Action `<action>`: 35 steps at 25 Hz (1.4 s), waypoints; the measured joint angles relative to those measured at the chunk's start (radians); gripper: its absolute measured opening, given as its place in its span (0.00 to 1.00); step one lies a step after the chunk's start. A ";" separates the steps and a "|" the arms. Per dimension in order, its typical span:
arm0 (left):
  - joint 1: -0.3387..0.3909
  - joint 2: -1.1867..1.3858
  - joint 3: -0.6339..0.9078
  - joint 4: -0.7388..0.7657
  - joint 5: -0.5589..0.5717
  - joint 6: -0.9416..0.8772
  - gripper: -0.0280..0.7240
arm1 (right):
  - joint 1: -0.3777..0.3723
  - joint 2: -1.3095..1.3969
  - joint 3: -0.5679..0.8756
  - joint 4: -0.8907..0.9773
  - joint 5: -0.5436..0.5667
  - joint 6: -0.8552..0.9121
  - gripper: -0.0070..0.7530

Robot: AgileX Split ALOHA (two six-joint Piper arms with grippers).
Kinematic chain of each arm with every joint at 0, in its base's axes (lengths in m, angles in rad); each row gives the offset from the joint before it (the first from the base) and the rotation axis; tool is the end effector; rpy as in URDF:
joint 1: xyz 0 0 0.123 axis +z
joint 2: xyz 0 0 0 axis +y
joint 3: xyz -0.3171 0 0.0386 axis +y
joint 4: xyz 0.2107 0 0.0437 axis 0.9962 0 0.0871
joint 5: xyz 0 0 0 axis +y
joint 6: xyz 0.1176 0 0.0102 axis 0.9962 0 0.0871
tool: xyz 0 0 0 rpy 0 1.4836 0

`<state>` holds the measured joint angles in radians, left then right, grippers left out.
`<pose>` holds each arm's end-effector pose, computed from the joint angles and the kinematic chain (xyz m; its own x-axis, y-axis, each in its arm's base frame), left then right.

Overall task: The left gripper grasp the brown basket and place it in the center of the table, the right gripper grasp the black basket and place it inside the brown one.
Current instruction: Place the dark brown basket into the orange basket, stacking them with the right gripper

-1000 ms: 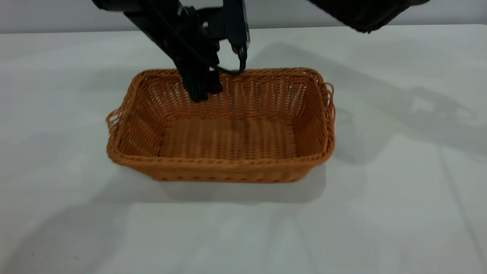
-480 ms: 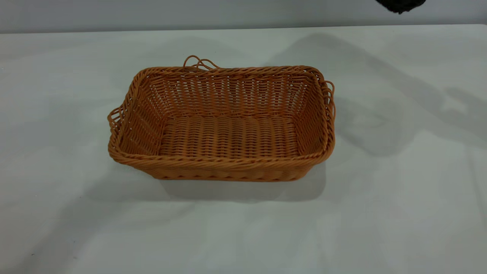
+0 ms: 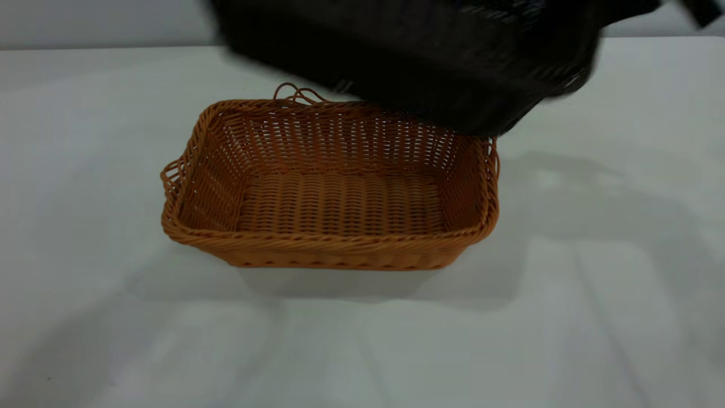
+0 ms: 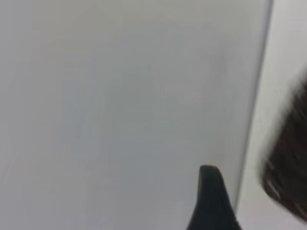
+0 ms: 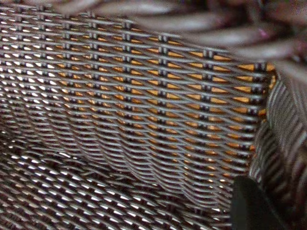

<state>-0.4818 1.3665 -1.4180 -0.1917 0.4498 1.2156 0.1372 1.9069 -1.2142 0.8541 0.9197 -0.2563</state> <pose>0.2559 -0.1448 0.4605 0.3257 0.8010 -0.5023 0.4971 0.3069 0.8116 0.3417 0.1187 0.2173 -0.9893 0.1415 -0.0359 0.0873 0.7705 0.6315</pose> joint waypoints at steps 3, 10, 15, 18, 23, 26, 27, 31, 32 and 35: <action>0.000 -0.026 0.000 0.000 0.001 -0.003 0.63 | 0.092 0.053 -0.003 -0.034 -0.044 0.023 0.14; 0.000 -0.027 0.001 0.000 0.034 -0.045 0.63 | 0.140 0.193 -0.018 -0.060 -0.088 0.049 0.14; 0.000 -0.027 0.001 0.000 0.042 -0.047 0.63 | 0.142 0.209 -0.093 -0.086 -0.078 0.048 0.14; 0.000 -0.027 0.001 0.000 0.044 -0.048 0.63 | 0.142 0.214 -0.134 -0.132 -0.102 0.056 0.14; 0.000 -0.027 0.001 0.000 0.044 -0.048 0.63 | 0.142 0.227 -0.140 -0.181 -0.096 0.071 0.14; 0.000 -0.027 0.001 0.000 0.044 -0.048 0.63 | 0.142 0.255 -0.141 -0.182 -0.096 0.071 0.14; 0.000 -0.027 0.001 0.000 0.044 -0.048 0.63 | 0.142 0.264 -0.142 -0.183 -0.102 0.071 0.14; 0.000 -0.027 0.001 0.000 0.044 -0.048 0.63 | 0.142 0.285 -0.142 -0.179 -0.133 0.069 0.17; 0.000 -0.027 0.001 0.000 0.044 -0.048 0.63 | 0.142 0.285 -0.142 -0.178 -0.138 0.067 0.20; 0.000 -0.027 0.001 0.000 0.044 -0.050 0.63 | 0.142 0.285 -0.144 -0.176 -0.148 0.053 0.34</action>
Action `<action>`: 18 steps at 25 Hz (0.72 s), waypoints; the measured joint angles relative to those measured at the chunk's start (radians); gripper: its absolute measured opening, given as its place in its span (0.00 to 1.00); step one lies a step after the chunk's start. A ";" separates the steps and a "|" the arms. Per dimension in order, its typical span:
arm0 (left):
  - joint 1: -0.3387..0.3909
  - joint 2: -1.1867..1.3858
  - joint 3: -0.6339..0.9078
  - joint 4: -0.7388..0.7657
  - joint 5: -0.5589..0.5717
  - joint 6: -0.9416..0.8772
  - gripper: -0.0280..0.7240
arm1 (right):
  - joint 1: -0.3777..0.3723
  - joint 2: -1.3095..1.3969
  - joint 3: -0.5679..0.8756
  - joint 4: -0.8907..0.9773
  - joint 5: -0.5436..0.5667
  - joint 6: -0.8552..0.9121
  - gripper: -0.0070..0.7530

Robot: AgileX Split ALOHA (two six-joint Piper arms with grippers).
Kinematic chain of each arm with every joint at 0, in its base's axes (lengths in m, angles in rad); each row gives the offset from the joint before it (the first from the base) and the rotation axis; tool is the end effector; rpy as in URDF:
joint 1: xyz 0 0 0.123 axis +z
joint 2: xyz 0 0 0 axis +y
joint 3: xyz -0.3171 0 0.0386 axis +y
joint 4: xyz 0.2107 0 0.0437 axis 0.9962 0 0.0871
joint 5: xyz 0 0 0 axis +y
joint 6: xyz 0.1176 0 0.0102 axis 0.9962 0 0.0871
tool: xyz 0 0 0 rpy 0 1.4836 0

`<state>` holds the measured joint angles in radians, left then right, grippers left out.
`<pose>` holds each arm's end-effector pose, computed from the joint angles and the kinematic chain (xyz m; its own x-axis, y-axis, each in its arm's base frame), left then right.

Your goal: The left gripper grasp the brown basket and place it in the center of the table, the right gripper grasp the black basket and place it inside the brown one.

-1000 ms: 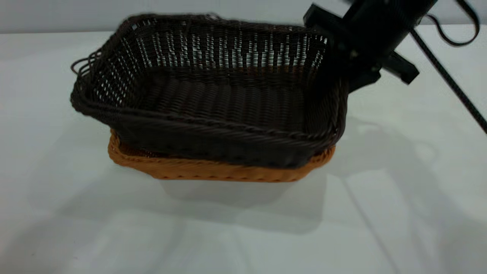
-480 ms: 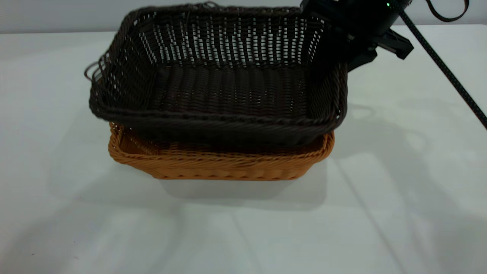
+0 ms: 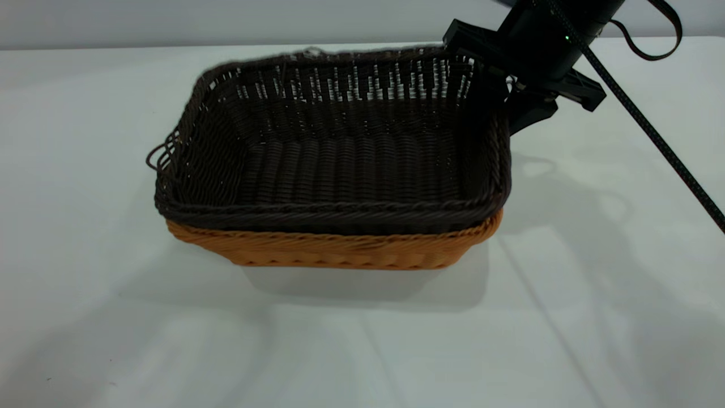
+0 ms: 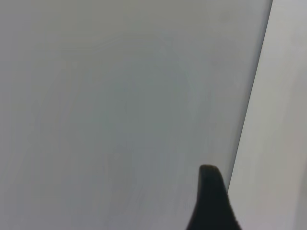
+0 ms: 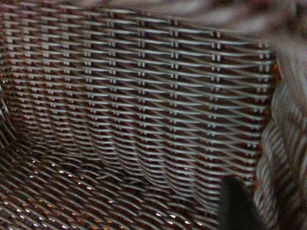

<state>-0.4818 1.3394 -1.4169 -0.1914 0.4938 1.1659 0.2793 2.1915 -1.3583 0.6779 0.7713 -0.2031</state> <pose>0.2459 -0.1406 0.4632 0.2992 0.7874 -0.5390 0.5268 0.3347 0.7813 0.3784 0.1622 0.1274 -0.9995 0.0081 -0.0312 -0.0073 0.8859 0.4638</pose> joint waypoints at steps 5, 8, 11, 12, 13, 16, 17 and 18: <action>0.000 -0.018 0.001 0.003 0.001 0.000 0.63 | 0.000 -0.008 -0.004 -0.012 0.042 -0.035 0.66; 0.000 -0.069 0.001 0.006 0.005 -0.001 0.63 | 0.000 -0.044 -0.047 -0.093 0.127 -0.053 0.77; 0.000 -0.143 0.001 0.006 0.029 -0.003 0.63 | 0.000 -0.113 -0.131 -0.213 0.232 -0.029 0.79; 0.000 -0.172 0.001 0.006 0.047 -0.006 0.63 | 0.000 -0.137 -0.164 -0.254 0.271 -0.016 0.78; 0.000 -0.197 0.001 0.006 0.066 -0.015 0.63 | 0.000 -0.167 -0.191 -0.285 0.307 0.000 0.77; 0.000 -0.283 0.001 0.024 0.150 -0.099 0.63 | 0.000 -0.273 -0.262 -0.374 0.389 0.035 0.74; 0.000 -0.307 0.001 0.039 0.175 -0.135 0.63 | 0.000 -0.319 -0.274 -0.392 0.409 0.045 0.74; 0.000 -0.335 0.001 0.060 0.207 -0.185 0.63 | 0.000 -0.368 -0.281 -0.411 0.427 0.054 0.74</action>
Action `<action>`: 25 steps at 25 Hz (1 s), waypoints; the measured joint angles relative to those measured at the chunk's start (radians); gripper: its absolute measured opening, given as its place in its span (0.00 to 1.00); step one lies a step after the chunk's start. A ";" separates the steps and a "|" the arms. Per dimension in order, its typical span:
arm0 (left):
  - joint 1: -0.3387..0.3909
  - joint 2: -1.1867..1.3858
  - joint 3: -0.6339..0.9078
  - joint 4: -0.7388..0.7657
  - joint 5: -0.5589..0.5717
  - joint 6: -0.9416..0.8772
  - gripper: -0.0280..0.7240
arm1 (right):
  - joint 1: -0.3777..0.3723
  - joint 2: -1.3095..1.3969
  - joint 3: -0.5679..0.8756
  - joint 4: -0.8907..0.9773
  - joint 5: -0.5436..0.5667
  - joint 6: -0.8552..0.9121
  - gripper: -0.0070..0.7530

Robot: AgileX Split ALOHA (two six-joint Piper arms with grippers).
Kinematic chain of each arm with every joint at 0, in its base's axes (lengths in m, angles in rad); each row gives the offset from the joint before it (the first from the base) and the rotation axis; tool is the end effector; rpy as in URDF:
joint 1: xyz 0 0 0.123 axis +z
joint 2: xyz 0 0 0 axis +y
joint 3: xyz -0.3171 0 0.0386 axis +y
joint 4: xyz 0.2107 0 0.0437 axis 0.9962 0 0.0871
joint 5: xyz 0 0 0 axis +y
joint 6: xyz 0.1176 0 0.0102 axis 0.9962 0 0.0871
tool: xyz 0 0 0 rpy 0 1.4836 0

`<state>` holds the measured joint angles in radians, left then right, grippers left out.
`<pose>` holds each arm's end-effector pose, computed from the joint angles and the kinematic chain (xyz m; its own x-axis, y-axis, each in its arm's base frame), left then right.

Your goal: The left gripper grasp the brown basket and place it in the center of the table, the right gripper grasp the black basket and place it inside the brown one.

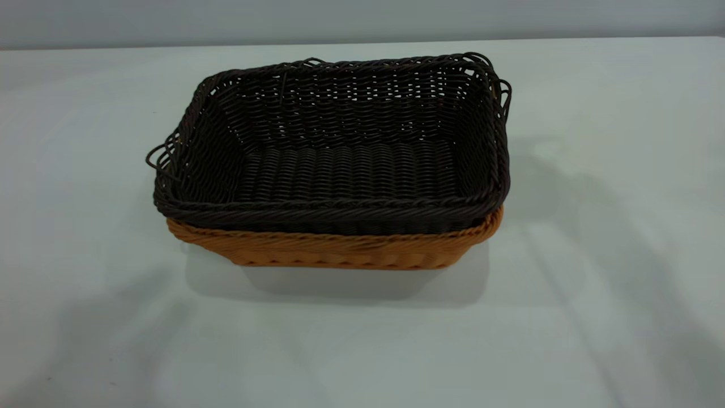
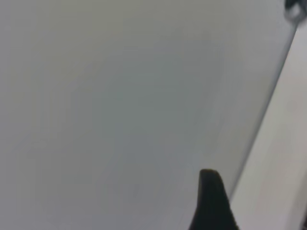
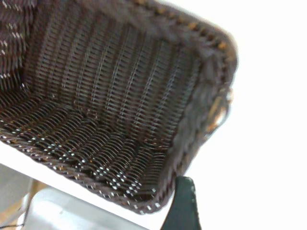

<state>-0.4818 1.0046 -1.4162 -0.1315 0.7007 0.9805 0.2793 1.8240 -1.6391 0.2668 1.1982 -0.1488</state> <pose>0.1313 -0.0799 0.5125 0.3015 0.7088 -0.6377 0.4752 0.4682 0.7450 0.3422 0.1283 0.3148 -0.9041 -0.3093 -0.2947 -0.3794 0.8984 0.2211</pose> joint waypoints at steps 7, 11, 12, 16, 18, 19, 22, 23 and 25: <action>0.000 -0.165 0.000 0.205 0.270 -0.440 0.63 | 0.000 -0.347 0.008 -0.067 0.046 0.056 0.73; -0.001 -0.209 0.000 0.334 0.466 -0.670 0.63 | 0.000 -0.540 0.083 -0.066 0.053 0.087 0.73; -0.001 -0.213 0.000 0.359 0.466 -0.718 0.63 | 0.000 -0.591 0.118 -0.066 0.055 0.089 0.73; -0.001 -0.228 0.013 0.382 0.467 -0.852 0.63 | 0.000 -0.781 0.290 -0.066 0.059 0.092 0.73; -0.001 -0.242 0.042 0.374 0.467 -0.875 0.63 | 0.000 -0.882 0.406 -0.066 0.059 0.093 0.73; -0.001 -0.251 0.065 0.365 0.467 -0.881 0.63 | 0.000 -0.924 0.468 -0.067 0.060 0.093 0.73; -0.001 -0.276 0.159 0.325 0.467 -0.884 0.63 | 0.000 -1.065 0.647 -0.070 0.061 0.093 0.73; -0.001 -0.285 0.200 0.309 0.467 -0.884 0.63 | 0.000 -1.116 0.699 -0.077 0.061 0.094 0.73; -0.001 -0.304 0.284 0.279 0.467 -0.885 0.63 | 0.000 -1.212 0.821 -0.093 0.058 0.094 0.73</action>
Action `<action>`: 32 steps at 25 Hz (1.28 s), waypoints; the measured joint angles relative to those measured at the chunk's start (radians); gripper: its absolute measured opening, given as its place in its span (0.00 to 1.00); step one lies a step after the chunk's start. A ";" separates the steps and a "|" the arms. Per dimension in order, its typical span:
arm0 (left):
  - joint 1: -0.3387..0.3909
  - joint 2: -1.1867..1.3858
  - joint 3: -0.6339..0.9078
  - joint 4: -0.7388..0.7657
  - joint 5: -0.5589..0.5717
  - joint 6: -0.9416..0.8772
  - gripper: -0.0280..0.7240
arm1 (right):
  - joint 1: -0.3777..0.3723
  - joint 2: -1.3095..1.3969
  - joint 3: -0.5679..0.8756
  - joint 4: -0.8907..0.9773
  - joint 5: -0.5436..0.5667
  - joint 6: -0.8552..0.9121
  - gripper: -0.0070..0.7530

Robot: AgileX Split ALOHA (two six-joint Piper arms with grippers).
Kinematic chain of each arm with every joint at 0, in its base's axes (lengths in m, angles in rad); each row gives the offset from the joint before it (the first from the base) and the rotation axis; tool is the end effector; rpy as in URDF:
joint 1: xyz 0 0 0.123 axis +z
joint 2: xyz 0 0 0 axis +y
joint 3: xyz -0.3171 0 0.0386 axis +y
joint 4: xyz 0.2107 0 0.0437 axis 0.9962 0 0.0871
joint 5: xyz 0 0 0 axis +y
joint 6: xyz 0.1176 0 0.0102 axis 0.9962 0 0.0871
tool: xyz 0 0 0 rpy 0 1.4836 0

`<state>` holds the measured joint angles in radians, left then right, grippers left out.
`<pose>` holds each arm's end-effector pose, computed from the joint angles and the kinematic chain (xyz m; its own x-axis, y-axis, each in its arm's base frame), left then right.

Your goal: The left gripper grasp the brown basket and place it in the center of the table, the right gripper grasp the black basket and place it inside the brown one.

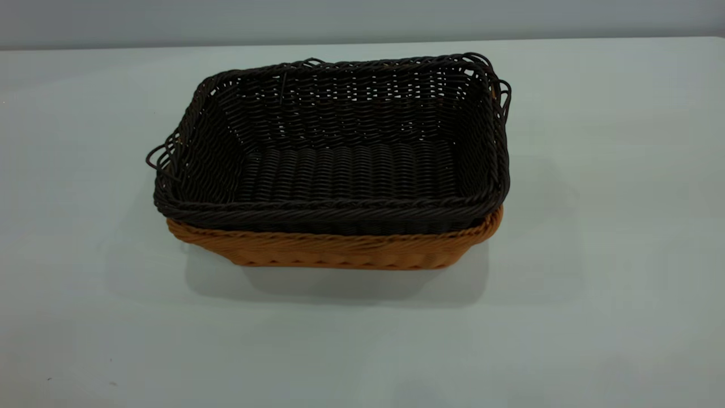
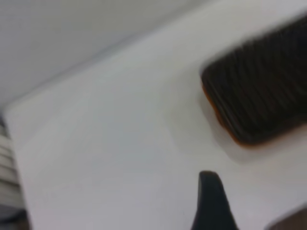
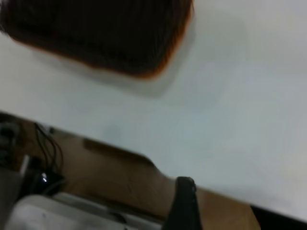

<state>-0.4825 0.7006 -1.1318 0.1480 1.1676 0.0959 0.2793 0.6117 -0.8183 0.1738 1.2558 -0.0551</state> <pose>0.0509 -0.0086 0.4143 -0.4705 0.4184 -0.7769 0.4413 0.8740 0.2034 0.0204 0.0260 0.3274 -0.7858 -0.2261 -0.5757 -0.3635 0.9219 0.1340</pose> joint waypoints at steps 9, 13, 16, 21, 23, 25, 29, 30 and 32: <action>0.000 -0.138 0.420 -0.040 0.000 -0.004 0.63 | 0.000 -0.334 0.345 -0.051 -0.134 0.001 0.73; 0.000 -0.233 0.577 -0.074 -0.004 -0.006 0.63 | 0.000 -0.386 0.346 -0.054 -0.146 0.001 0.73; 0.000 -0.313 0.612 -0.138 -0.017 -0.006 0.63 | 0.000 -0.387 0.346 -0.054 -0.147 0.001 0.73; 0.000 -0.419 0.632 -0.250 -0.057 -0.044 0.63 | 0.000 -0.387 0.346 -0.054 -0.148 0.001 0.73; 0.000 -0.456 0.645 -0.260 -0.062 -0.049 0.63 | 0.000 -0.387 0.346 -0.054 -0.148 0.001 0.73; 0.000 -0.486 0.646 -0.260 -0.067 -0.053 0.63 | 0.000 -0.387 0.346 -0.054 -0.149 0.001 0.73; 0.000 -0.523 0.647 -0.261 -0.067 -0.055 0.63 | -0.002 -0.394 0.346 -0.054 -0.149 0.001 0.73; 0.000 -0.528 0.648 -0.261 -0.067 -0.055 0.63 | -0.017 -0.407 0.346 -0.052 -0.150 0.001 0.73; 0.000 -0.532 0.648 -0.261 -0.067 -0.056 0.63 | -0.082 -0.451 0.346 -0.049 -0.150 0.001 0.73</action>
<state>-0.4825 0.1685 -0.4840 -0.1132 1.1001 0.0401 0.1975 0.1608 -0.4723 0.1247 1.1058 -0.0539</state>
